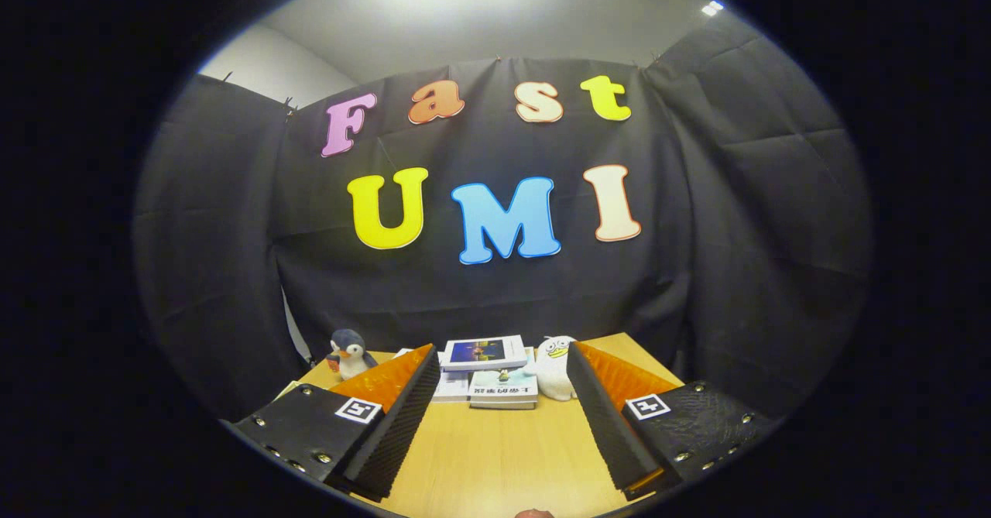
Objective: Open the storage box then place both shoes into the box .Put the left shoe in first, then the right shoe, with the right side of both shoes facing outward in a uniform manner.
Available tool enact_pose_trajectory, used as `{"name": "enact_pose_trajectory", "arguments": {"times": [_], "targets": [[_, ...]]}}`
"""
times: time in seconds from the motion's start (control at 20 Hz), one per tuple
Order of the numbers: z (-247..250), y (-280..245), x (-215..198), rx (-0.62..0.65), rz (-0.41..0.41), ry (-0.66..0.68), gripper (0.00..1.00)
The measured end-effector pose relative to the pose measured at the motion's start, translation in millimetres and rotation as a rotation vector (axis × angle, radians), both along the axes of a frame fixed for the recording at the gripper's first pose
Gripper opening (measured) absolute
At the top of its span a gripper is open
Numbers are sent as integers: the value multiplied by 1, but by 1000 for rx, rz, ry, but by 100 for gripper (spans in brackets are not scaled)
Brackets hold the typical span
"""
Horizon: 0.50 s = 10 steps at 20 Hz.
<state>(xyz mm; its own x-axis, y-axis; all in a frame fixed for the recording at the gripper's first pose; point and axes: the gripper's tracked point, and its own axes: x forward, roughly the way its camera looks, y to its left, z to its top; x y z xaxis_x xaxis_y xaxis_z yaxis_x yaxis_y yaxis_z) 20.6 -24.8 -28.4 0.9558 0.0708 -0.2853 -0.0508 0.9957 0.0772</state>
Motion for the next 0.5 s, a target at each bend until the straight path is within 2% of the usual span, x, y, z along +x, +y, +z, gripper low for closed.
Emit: {"name": "enact_pose_trajectory", "arguments": {"times": [0.15, 0.5], "targets": [[-3, -7, -5, -42, -20, -14, 99], [-4, -5, -2, 37, -30, -35, 99]]}}
